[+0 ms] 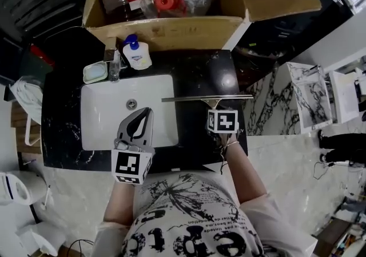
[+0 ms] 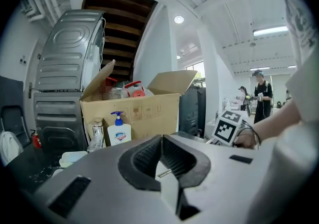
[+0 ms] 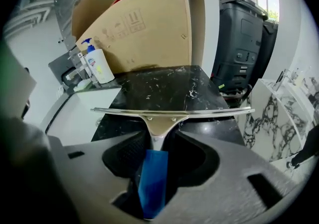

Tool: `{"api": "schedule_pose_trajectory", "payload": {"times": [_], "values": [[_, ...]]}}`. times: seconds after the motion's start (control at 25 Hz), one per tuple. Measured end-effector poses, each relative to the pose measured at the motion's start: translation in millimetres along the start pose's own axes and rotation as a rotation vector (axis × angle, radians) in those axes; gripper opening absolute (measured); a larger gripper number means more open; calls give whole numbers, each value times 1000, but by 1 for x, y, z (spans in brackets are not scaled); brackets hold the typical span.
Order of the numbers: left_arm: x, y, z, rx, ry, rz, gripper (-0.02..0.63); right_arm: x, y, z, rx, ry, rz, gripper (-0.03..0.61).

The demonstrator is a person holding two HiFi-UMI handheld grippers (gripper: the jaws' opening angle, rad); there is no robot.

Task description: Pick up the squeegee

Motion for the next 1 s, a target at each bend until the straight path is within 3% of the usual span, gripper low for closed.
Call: {"api": "schedule_pose_trajectory", "payload": {"times": [0.48, 0.68, 1.0], "values": [[-14, -14, 0, 5, 15, 40, 12, -1, -8, 0, -14, 62, 19, 170], [-13, -16, -1, 13, 1, 44, 12, 0, -6, 2, 1, 3, 26, 118], [-19, -16, -8, 21, 6, 23, 12, -3, 6, -8, 62, -28, -5, 113]]}}
Point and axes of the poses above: the fingertips, and each gripper's own axes: y backward along the fingers, x to its right, z out of its underside, the point moved 2 cm from there along y, backward along the fingers, and after that the axes turned 2 degrees about -z, right-handed, at the moved point
